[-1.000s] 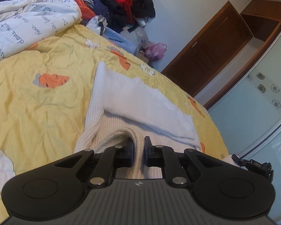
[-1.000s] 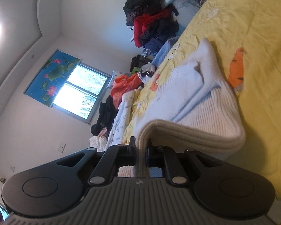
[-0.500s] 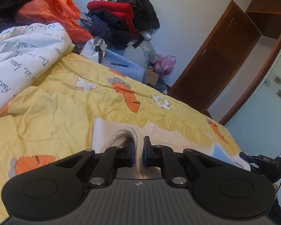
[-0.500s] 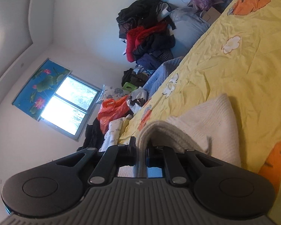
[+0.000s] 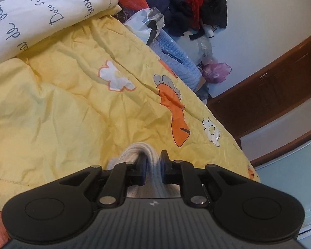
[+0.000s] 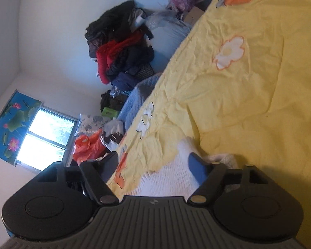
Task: Fold small clothes
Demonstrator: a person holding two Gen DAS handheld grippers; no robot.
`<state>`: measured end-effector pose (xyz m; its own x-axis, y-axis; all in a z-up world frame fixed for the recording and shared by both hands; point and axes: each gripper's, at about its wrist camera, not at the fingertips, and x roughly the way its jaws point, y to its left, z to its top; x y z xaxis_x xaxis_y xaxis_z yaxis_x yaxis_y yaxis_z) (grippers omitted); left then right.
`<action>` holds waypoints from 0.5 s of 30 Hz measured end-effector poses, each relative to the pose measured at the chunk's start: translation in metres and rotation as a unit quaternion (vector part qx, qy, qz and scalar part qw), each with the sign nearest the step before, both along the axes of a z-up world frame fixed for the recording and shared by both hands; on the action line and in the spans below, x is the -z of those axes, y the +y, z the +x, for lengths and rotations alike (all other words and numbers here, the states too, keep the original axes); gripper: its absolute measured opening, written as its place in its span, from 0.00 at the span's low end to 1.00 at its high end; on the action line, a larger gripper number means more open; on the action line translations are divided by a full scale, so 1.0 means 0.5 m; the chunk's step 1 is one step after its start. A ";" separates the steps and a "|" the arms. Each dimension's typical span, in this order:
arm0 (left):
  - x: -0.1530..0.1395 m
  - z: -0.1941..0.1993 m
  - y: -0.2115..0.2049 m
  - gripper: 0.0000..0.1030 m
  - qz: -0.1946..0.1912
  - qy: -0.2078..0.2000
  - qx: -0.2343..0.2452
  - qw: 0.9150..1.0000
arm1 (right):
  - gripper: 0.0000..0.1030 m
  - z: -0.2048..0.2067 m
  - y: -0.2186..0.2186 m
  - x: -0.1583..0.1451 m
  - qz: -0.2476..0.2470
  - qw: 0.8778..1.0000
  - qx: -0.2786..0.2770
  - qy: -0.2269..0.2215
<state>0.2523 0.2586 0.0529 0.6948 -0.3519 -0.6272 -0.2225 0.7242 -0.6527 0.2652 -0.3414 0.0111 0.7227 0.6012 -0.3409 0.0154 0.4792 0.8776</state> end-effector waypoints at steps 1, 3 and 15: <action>-0.006 -0.008 -0.003 0.16 0.009 -0.001 0.004 1.000 | 0.76 -0.005 -0.004 -0.009 -0.008 1.000 -0.003 -0.009; -0.019 -0.032 -0.008 0.23 0.034 -0.014 0.015 0.999 | 0.76 -0.030 -0.013 -0.027 -0.021 0.999 -0.015 -0.020; -0.055 -0.273 0.003 0.92 0.119 -0.043 -0.095 0.987 | 0.76 -0.362 -0.077 -0.044 -0.071 0.996 -0.026 -0.040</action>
